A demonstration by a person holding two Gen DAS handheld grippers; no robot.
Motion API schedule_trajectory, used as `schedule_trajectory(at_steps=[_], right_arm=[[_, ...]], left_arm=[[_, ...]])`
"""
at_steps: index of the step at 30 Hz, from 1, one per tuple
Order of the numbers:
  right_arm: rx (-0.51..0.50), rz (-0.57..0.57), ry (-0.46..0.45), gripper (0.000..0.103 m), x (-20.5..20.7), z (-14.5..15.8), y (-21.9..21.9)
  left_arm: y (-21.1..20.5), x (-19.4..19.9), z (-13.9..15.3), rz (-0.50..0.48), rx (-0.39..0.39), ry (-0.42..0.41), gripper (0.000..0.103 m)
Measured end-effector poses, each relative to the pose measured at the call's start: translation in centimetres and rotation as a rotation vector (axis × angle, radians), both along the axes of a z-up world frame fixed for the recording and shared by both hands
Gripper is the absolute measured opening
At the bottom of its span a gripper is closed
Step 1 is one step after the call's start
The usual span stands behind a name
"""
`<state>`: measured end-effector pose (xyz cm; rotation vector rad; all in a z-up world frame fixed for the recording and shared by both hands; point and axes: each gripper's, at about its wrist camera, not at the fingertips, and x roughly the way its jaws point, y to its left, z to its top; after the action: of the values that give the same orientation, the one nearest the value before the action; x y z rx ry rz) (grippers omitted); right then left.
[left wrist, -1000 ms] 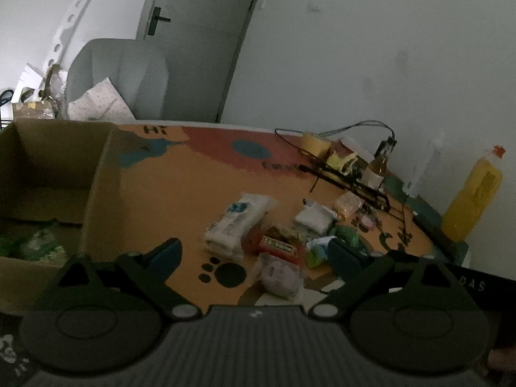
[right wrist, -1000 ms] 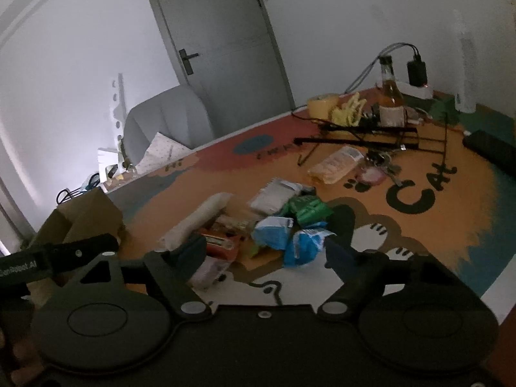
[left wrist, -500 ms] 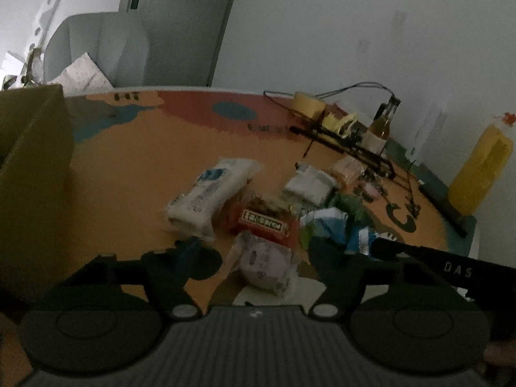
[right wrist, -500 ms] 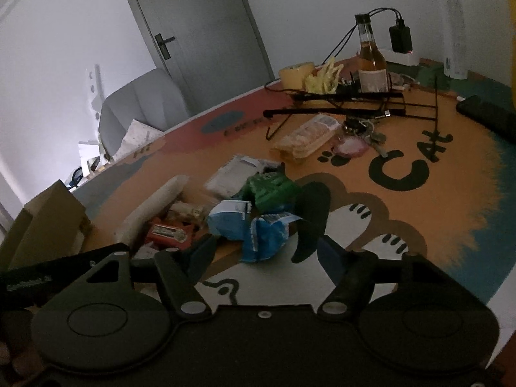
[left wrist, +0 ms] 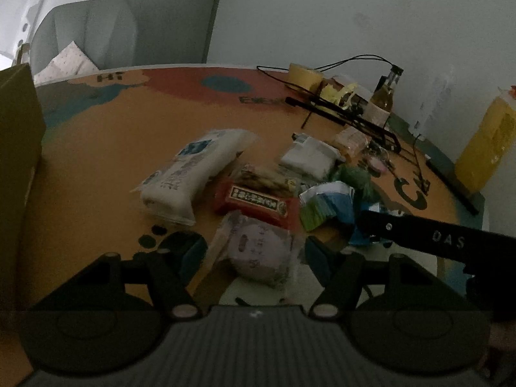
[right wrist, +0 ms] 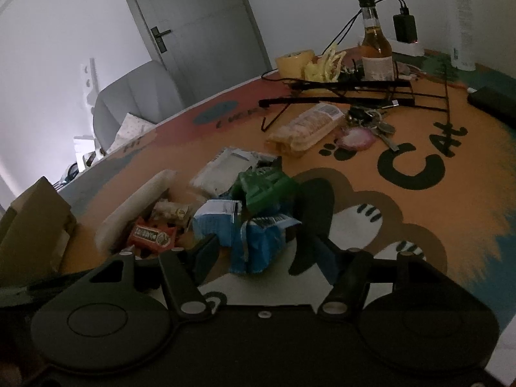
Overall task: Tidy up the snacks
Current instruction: 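Grasp a clear plastic packet with the left gripper while the right grasps a blue bag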
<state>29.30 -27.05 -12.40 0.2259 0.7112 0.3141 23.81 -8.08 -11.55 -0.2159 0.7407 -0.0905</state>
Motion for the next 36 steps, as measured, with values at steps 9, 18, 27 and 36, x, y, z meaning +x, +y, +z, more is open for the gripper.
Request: schedule_trajectory(at_steps=[9,18,27,36], right_arm=[[0.008,0.008,-0.016,0.028,-0.2,-0.2,0.1],[0.032,0.032,-0.075,0.027,-2.4,1.9,0.8],[0.062,0.106,-0.157,0.027,-4.1,4.5,2.8],[0.088,0.216,-0.222,0.027,-5.0,7.3,6.5]], left_arm=[[-0.3,-0.5,0.4,-0.032,-0.008,-0.013,0.03],[0.8,-1.9,2.0,-0.019,-0.049,-0.053,0.017],[2.6,-4.5,4.8,0.031,-0.056,-0.146,0.016],[5.8,-7.6,8.6,0.133,-0.044,-0.255,0.016]])
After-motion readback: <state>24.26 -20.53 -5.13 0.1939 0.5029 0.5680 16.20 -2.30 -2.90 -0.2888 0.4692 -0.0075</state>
